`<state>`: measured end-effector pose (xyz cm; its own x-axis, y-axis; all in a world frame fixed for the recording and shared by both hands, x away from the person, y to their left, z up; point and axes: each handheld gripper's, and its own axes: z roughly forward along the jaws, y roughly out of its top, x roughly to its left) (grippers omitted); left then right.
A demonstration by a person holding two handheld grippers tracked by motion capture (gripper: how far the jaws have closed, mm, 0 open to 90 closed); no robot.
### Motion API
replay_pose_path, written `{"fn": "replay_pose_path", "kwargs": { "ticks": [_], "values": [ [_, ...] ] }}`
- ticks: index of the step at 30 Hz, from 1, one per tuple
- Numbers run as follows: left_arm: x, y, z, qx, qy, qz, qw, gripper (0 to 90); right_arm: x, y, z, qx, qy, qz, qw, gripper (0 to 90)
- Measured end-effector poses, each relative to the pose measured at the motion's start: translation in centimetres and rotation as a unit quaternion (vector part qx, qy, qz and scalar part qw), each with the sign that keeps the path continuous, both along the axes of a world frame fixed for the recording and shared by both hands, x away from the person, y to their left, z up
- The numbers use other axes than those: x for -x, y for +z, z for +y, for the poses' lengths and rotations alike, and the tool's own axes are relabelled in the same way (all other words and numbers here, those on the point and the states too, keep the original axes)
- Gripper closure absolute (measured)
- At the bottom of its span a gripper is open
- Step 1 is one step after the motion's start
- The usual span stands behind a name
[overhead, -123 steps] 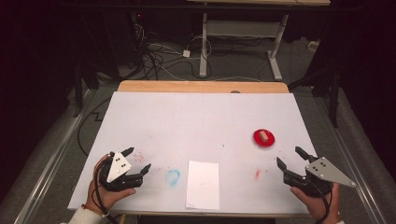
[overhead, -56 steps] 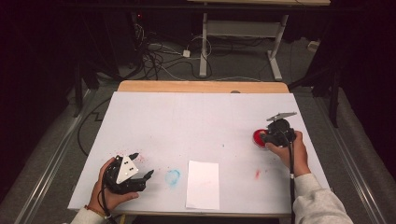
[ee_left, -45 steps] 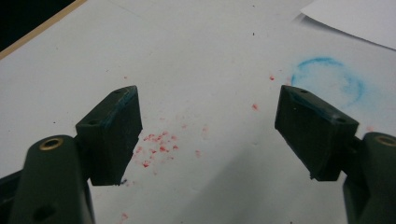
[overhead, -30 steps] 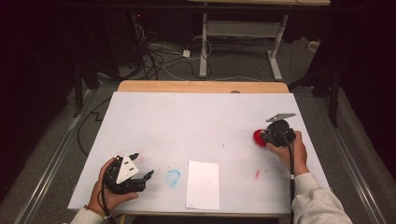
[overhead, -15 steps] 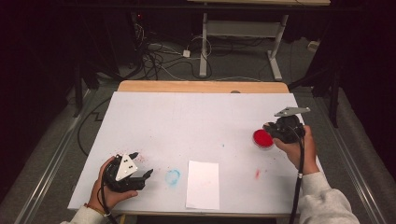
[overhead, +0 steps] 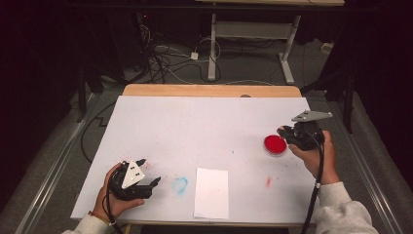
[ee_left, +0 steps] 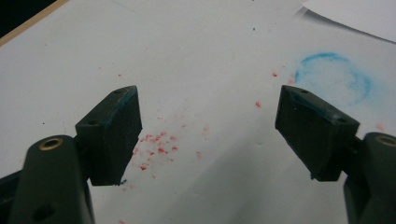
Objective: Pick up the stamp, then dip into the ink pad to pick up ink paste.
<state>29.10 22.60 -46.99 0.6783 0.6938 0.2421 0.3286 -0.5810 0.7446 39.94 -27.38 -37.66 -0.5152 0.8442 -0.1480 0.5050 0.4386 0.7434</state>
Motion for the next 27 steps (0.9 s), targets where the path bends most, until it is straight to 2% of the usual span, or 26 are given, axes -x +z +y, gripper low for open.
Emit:
{"fn": "replay_pose_path", "kwargs": {
  "ticks": [8, 11, 16, 20, 27],
  "values": [
    [0.0, 0.0, 0.1, 0.0, 0.003, 0.0, 1.0, 21.6, 0.4, 0.5, 0.3, 0.006, 0.014, -0.009, 0.9998, 76.5],
    [0.1, 0.1, 0.1, 0.0, 0.004, -0.001, 1.0, 21.5, 0.3, 0.4, 0.4, 0.005, 0.014, -0.005, 0.9999, 76.5],
    [0.2, 0.0, -0.1, -0.003, 0.001, -0.002, 1.0, 21.6, -0.2, -0.4, 0.2, 0.009, 0.003, 0.004, 1.0, 76.5],
    [0.2, 0.2, -0.2, 0.0, -0.001, -0.005, 1.0, 21.5, -0.8, -1.8, 0.3, 0.023, 0.004, 0.021, 0.9995, 76.5],
    [0.2, 0.2, -0.5, -0.009, -0.005, -0.004, 0.9999, 21.6, -1.4, -3.8, 0.2, 0.027, 0.002, 0.049, 0.9984, 76.5]
  ]
}}
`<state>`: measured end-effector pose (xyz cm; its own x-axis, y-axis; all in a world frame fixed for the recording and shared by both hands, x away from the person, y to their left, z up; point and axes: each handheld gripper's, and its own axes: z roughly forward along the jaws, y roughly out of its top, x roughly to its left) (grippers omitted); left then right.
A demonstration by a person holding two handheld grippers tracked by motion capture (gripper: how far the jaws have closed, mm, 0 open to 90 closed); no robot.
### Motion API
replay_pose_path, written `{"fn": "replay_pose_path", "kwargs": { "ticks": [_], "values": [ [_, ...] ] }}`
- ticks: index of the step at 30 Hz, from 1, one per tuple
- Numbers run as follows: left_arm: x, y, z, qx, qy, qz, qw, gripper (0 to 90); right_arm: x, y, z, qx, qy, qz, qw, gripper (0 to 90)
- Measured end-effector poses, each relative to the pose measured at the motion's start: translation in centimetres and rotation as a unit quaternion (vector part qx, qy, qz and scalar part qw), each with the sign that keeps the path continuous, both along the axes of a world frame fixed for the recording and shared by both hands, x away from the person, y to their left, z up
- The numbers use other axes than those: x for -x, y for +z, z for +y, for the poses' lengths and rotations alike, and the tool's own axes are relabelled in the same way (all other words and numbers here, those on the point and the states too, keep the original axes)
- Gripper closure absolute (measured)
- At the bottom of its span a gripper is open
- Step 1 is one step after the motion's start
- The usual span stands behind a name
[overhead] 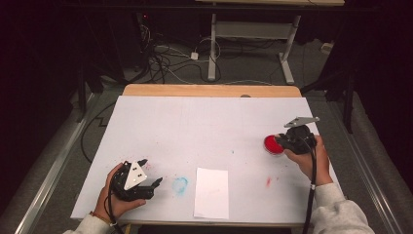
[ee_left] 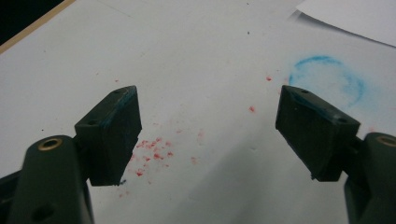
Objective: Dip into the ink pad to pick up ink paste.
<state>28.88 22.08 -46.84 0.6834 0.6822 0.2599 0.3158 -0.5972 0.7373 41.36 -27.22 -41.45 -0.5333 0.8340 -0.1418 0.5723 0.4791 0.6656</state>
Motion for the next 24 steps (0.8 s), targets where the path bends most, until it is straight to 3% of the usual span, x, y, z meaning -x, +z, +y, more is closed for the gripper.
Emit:
{"fn": "replay_pose_path", "kwargs": {
  "ticks": [16, 24],
  "values": [
    [0.0, 0.0, 0.0, -0.001, 0.0, 0.004, 1.0, 21.6, -1.0, -2.5, 0.8, 0.014, 0.001, 0.039, 0.9992, 76.6],
    [0.0, -0.1, -0.1, -0.003, -0.002, 0.006, 1.0, 21.6, -1.3, -2.7, 0.8, 0.015, 0.0, 0.038, 0.9992, 76.7]
  ]
}}
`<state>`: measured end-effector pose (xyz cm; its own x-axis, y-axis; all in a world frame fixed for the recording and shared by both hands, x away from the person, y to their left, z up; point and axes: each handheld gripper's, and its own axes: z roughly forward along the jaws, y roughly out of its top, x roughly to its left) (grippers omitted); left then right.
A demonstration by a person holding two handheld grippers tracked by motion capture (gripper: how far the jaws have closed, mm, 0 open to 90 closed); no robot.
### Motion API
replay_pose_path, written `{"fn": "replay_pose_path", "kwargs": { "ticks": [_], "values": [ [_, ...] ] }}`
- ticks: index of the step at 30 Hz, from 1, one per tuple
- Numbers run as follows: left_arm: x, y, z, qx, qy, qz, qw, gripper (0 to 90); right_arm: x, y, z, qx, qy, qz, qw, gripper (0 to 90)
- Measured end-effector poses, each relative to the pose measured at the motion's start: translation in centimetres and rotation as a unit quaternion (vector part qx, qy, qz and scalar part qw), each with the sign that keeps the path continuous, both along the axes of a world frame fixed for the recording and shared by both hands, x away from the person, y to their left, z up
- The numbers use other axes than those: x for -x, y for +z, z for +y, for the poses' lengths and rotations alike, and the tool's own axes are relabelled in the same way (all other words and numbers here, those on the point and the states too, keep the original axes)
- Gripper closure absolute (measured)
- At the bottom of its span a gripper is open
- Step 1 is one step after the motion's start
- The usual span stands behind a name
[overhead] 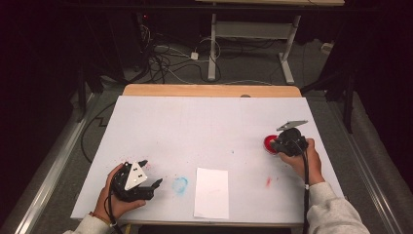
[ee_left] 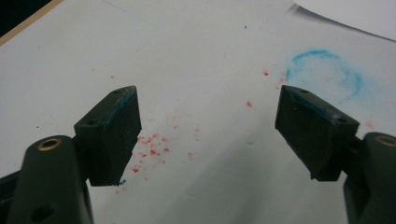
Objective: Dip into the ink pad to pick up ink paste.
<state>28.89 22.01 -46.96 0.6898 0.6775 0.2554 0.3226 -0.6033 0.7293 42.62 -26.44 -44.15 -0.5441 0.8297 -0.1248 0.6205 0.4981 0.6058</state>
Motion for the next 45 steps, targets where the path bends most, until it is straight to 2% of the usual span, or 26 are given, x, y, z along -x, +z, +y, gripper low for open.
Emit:
{"fn": "replay_pose_path", "kwargs": {
  "ticks": [12, 18, 27, 32, 39, 43, 45],
  "values": [
    [0.04, -0.04, -0.05, -0.004, -0.002, 0.002, 1.0, 21.7, -0.01, -0.14, 0.2, 0.011, 0.003, -0.006, 0.9999, 76.8],
    [0.03, -0.04, -0.1, -0.005, -0.002, 0.003, 1.0, 21.7, -0.02, -0.27, 0.03, 0.004, 0.002, -0.006, 1.0, 76.8],
    [0.05, -0.04, -0.21, -0.003, -0.003, 0.003, 1.0, 21.7, 0.2, -0.45, 0.06, 0.006, 0.0, -0.012, 0.9999, 76.8],
    [0.06, -0.04, -0.2, -0.004, -0.004, 0.003, 1.0, 21.7, 0.32, -0.44, 0.48, 0.025, 0.004, -0.017, 0.9995, 76.8],
    [0.05, -0.01, -0.18, -0.004, -0.004, 0.003, 1.0, 21.7, 0.37, -0.45, 0.55, 0.028, 0.001, -0.019, 0.9994, 76.7],
    [-0.06, -0.05, -0.18, -0.005, -0.005, 0.004, 1.0, 21.7, 0.09, -0.15, 0.09, 0.007, -0.001, -0.006, 1.0, 76.7],
    [-0.14, -0.04, -0.13, -0.007, -0.005, 0.005, 1.0, 21.7, 0.16, 0.4, -0.08, 0.006, -0.005, -0.017, 0.9998, 76.7]
  ]
}}
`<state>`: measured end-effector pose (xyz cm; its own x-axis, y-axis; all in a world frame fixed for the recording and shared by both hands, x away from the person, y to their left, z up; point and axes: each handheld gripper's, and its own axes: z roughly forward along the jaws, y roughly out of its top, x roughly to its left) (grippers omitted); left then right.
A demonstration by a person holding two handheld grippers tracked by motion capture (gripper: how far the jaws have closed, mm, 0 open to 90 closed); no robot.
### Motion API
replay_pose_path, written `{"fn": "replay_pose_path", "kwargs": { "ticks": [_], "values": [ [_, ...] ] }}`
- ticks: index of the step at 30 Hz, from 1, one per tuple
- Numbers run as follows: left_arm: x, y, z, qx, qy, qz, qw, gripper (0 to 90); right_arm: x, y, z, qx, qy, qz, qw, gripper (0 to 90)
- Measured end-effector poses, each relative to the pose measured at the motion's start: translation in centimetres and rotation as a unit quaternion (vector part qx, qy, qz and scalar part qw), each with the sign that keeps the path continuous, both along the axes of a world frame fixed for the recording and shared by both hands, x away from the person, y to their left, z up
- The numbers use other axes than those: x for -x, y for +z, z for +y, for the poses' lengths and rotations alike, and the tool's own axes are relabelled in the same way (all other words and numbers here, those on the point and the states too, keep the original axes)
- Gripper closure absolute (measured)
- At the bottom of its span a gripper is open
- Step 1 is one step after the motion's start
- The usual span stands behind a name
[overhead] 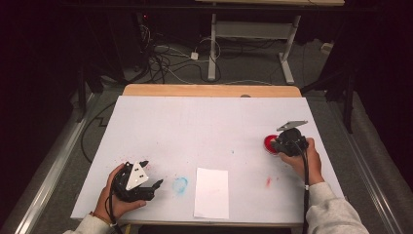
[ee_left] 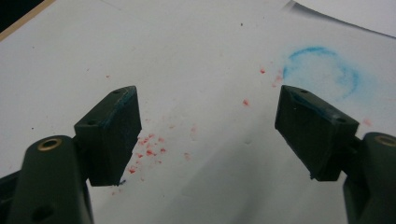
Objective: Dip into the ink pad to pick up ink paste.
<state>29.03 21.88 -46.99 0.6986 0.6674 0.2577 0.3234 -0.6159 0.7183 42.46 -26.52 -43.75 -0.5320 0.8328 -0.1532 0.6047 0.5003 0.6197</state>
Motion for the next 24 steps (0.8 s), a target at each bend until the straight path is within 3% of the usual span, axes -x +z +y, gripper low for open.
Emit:
{"fn": "replay_pose_path", "kwargs": {
  "ticks": [5, 14, 18, 24],
  "values": [
    [0.0, 0.0, 0.0, 0.0, -0.001, 0.002, 1.0, 21.7, 0.9, 3.0, -0.6, -0.038, -0.003, -0.042, 0.9984, 76.6],
    [0.1, 0.0, 0.1, 0.001, 0.002, 0.001, 1.0, 21.8, 2.8, 6.8, -0.9, -0.059, 0.008, -0.094, 0.9938, 76.6],
    [0.1, 0.0, 0.2, 0.002, 0.005, 0.0, 1.0, 21.5, 2.8, 6.7, -0.6, -0.054, 0.012, -0.094, 0.994, 76.6],
    [0.2, 0.0, 0.2, 0.002, 0.005, 0.001, 1.0, 21.5, 1.7, 4.8, -0.4, -0.036, 0.007, -0.072, 0.9967, 76.6]
  ]
}}
